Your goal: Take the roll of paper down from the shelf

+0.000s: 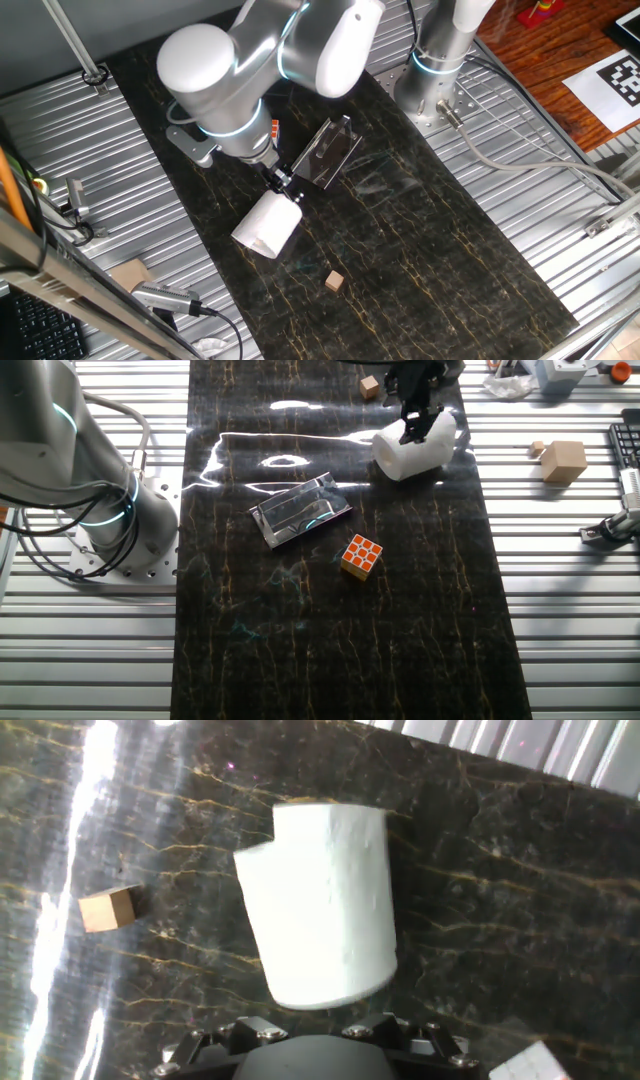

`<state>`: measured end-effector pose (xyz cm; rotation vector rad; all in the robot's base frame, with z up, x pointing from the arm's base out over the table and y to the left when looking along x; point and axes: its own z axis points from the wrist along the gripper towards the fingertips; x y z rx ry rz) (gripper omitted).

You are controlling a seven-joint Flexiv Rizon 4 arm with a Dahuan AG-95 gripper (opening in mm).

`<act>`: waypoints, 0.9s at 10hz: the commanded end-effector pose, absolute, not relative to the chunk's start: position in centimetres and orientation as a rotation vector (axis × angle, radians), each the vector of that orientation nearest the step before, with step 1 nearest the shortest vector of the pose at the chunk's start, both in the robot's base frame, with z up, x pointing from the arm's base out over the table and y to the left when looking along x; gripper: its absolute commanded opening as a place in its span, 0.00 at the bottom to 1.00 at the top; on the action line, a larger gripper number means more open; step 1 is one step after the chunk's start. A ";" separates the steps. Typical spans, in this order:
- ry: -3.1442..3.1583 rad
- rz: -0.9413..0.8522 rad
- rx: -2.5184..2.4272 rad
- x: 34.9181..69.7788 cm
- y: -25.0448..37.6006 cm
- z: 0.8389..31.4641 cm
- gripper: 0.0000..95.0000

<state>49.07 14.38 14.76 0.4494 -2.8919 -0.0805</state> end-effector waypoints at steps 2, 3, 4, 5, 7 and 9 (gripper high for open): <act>-2.893 -0.069 0.320 48.6 14.5 15.2 0.00; -2.891 -0.075 0.249 47.5 14.5 15.9 0.00; -2.892 -0.075 0.216 46.3 14.6 16.5 0.00; -2.894 -0.066 0.168 44.5 14.7 17.1 0.00; -2.911 -0.064 0.155 42.2 14.2 17.5 0.00; -2.898 -0.080 0.101 41.0 14.3 18.2 0.00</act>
